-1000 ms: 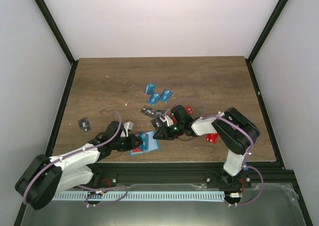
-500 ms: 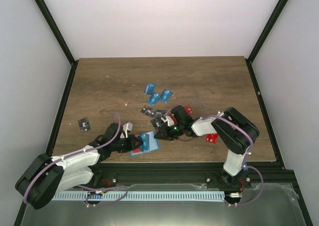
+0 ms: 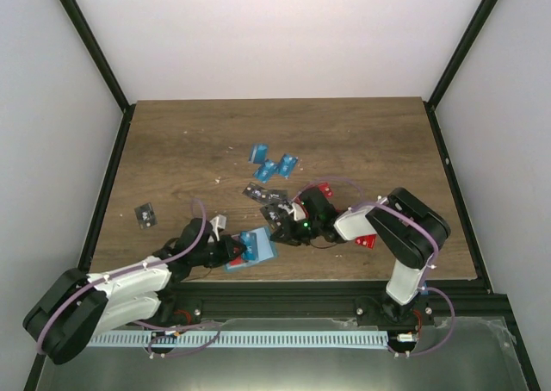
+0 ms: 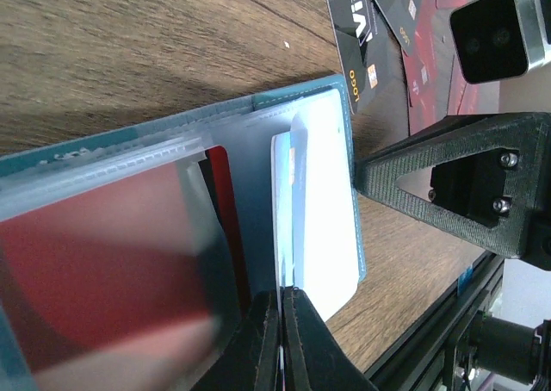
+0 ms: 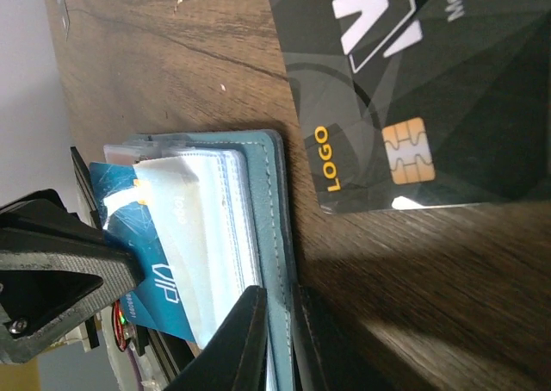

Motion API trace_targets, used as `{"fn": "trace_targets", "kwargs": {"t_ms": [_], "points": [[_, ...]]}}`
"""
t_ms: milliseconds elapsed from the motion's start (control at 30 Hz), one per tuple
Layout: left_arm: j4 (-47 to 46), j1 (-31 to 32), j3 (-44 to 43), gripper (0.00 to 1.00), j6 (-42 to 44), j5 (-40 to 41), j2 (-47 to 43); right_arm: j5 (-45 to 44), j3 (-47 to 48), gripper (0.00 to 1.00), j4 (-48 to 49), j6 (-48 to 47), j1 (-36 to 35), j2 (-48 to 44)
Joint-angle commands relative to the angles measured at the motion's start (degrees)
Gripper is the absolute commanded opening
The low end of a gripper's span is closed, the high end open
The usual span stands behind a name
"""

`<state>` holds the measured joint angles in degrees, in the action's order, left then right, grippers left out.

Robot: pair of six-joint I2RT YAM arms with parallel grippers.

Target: Put the credit cards into the card holder

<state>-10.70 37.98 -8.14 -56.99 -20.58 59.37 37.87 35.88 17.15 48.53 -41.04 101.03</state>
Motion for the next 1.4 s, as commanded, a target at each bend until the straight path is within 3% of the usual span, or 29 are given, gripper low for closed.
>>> {"fn": "trace_targets", "kwargs": {"t_ms": [0,433,800,1133,1367], "points": [[-0.02,1.38,1.47,0.04,-2.43,2.47,0.61,-4.02,-1.92,0.09,-4.49,1.11,-0.48,0.57],[-7.40,5.97,2.34,0.04,-7.48,6.69,7.08,-3.60,-3.82,0.02,-2.44,2.23,-0.66,1.61],[-9.44,10.51,1.88,0.05,-12.23,12.42,10.36,-3.06,-3.87,0.01,-1.41,2.25,-0.71,2.85],[-8.27,15.09,0.51,0.27,-14.46,15.69,10.96,-3.16,-4.75,0.01,-1.16,2.06,-0.69,2.44],[6.65,17.82,-7.09,0.50,-9.93,18.01,10.51,-3.28,-5.29,0.01,-1.09,1.98,-0.65,1.63]]}}
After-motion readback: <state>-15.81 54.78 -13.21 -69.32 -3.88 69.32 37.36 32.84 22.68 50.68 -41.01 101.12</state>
